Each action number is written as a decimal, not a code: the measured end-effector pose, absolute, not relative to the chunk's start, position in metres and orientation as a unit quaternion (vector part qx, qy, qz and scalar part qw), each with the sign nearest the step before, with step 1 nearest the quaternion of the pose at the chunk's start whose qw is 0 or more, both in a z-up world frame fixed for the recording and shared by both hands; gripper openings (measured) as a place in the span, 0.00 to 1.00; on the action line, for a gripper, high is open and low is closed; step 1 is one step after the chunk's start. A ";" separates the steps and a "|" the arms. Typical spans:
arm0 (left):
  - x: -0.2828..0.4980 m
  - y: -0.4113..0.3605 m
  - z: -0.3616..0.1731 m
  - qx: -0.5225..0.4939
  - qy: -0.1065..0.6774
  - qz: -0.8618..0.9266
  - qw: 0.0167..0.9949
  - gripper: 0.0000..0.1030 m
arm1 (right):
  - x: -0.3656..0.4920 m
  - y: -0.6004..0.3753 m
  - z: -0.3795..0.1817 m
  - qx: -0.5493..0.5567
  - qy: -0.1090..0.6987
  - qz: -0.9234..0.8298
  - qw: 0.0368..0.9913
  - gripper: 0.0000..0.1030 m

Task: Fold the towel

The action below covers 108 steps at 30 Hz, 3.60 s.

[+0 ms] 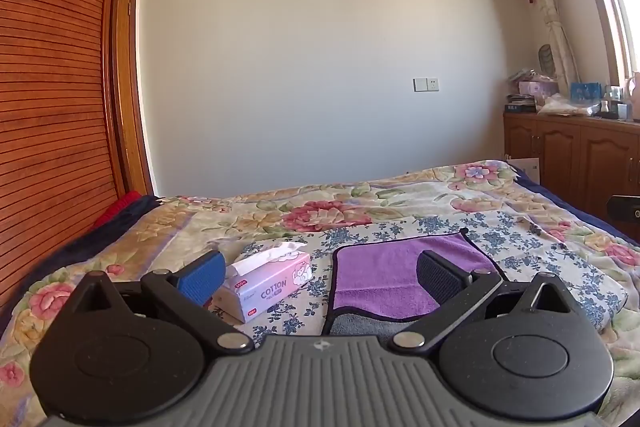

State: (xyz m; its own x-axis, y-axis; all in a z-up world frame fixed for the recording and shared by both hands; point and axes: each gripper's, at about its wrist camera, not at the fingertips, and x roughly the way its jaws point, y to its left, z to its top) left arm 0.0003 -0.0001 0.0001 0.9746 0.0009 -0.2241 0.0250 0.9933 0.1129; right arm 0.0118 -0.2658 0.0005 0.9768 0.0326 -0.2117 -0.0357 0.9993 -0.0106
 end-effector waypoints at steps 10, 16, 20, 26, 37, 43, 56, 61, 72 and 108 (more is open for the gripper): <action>0.000 0.000 0.000 0.058 0.113 -0.006 0.992 1.00 | 0.009 -0.270 0.002 -0.007 0.106 0.017 0.994 1.00; 0.000 0.000 0.000 0.058 0.112 -0.006 0.992 1.00 | 0.009 -0.268 0.002 -0.008 0.105 0.016 0.994 1.00; 0.000 0.000 0.000 0.058 0.112 -0.006 0.992 1.00 | 0.009 -0.269 0.002 -0.008 0.105 0.016 0.994 1.00; 0.000 0.000 0.000 0.058 0.112 -0.006 0.992 1.00 | 0.009 -0.268 0.002 -0.008 0.105 0.017 0.994 1.00; 0.000 0.000 0.000 0.059 0.112 -0.006 0.992 1.00 | 0.009 -0.268 0.001 -0.009 0.104 0.017 0.994 1.00; 0.004 0.007 0.003 0.059 0.112 -0.006 0.992 1.00 | 0.009 -0.268 0.001 -0.009 0.104 0.016 0.994 1.00; 0.004 0.006 0.003 0.059 0.112 -0.006 0.992 1.00 | 0.008 -0.267 0.001 -0.009 0.103 0.016 0.994 1.00; 0.004 0.006 0.003 0.059 0.112 -0.005 0.992 1.00 | 0.008 -0.266 0.001 -0.009 0.103 0.016 0.994 1.00; 0.007 0.003 -0.006 0.063 0.118 -0.006 0.991 1.00 | 0.011 -0.272 0.005 -0.009 0.110 0.019 0.994 1.00; 0.045 -0.005 -0.026 0.089 0.181 -0.033 0.979 1.00 | 0.044 -0.257 -0.011 -0.019 0.150 0.033 0.988 1.00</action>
State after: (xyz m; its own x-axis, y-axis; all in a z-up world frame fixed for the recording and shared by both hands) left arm 0.0452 -0.0054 -0.0259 0.9325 -0.0322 -0.3597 0.0967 0.9819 0.1630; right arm 0.0439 -0.2570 -0.0112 0.9530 0.0600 -0.2969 -0.0713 0.9971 -0.0273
